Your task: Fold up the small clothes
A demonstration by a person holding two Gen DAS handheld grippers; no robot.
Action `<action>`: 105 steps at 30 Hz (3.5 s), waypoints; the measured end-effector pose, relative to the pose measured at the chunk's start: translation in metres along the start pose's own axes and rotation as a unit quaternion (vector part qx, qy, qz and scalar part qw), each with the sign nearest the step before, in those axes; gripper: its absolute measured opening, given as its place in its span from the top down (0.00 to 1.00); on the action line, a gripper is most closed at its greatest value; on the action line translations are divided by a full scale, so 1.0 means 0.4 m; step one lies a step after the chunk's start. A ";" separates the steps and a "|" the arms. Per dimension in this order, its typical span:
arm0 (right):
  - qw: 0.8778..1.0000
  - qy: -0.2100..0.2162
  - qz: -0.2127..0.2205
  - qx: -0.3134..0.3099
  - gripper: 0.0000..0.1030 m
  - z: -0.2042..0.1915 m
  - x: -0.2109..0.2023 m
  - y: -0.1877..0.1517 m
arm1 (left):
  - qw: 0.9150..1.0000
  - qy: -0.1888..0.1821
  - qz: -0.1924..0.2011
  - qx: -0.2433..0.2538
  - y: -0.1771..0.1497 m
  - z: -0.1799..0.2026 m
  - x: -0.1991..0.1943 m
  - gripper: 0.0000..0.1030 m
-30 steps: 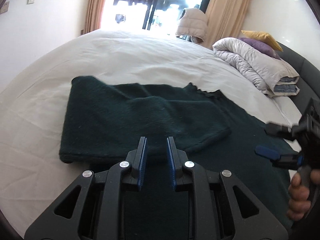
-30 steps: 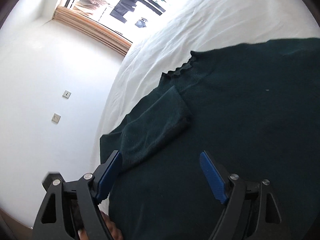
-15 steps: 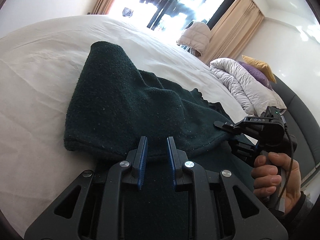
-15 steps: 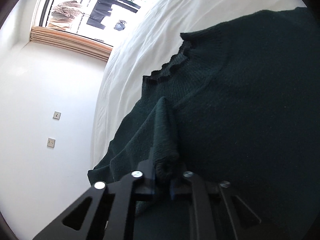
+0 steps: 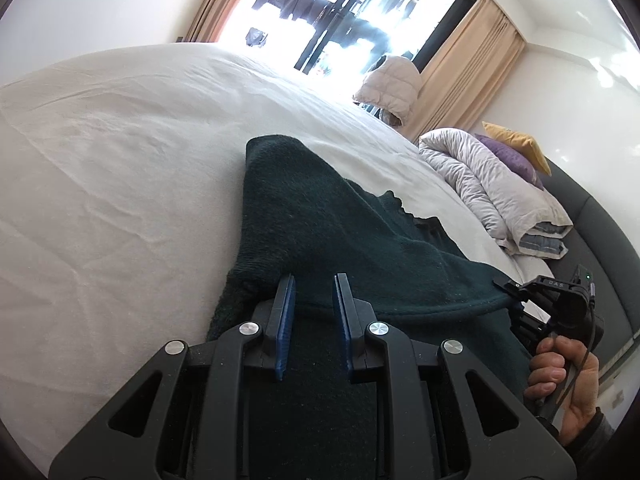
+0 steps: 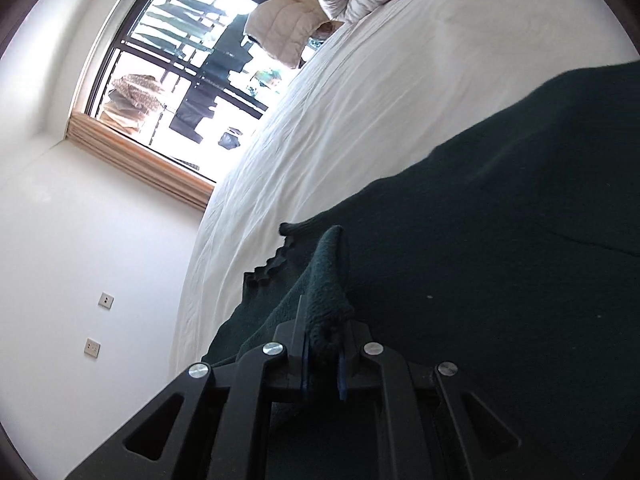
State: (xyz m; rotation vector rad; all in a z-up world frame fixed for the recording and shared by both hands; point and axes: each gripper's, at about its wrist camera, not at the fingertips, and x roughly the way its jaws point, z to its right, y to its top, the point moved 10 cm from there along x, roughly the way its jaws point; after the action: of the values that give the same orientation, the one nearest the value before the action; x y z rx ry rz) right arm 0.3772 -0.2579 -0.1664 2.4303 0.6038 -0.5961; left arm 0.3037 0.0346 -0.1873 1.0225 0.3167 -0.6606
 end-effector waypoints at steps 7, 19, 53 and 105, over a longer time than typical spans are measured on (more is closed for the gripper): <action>0.999 -0.021 0.027 0.036 0.90 0.088 -0.063 -0.014 | 1.000 0.002 0.002 0.002 0.005 0.003 -0.007 0.82; 0.999 -0.042 0.005 0.008 0.92 0.133 -0.081 -0.037 | 0.997 0.032 0.047 0.043 0.097 0.081 -0.075 0.82; 0.945 -0.039 0.227 0.232 0.34 0.713 -0.862 0.298 | 0.995 0.063 -0.036 0.069 0.034 0.024 0.095 0.82; 0.916 -0.094 0.001 -0.390 0.89 -0.343 0.016 -0.285 | 0.999 -0.022 -0.013 -0.021 0.051 0.000 0.097 0.82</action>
State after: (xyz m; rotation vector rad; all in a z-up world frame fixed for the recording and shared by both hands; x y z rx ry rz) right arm 0.3596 -0.0879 -0.1141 1.6032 0.6087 -0.4586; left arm 0.3465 0.0279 -0.1944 0.9631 0.3051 -0.6956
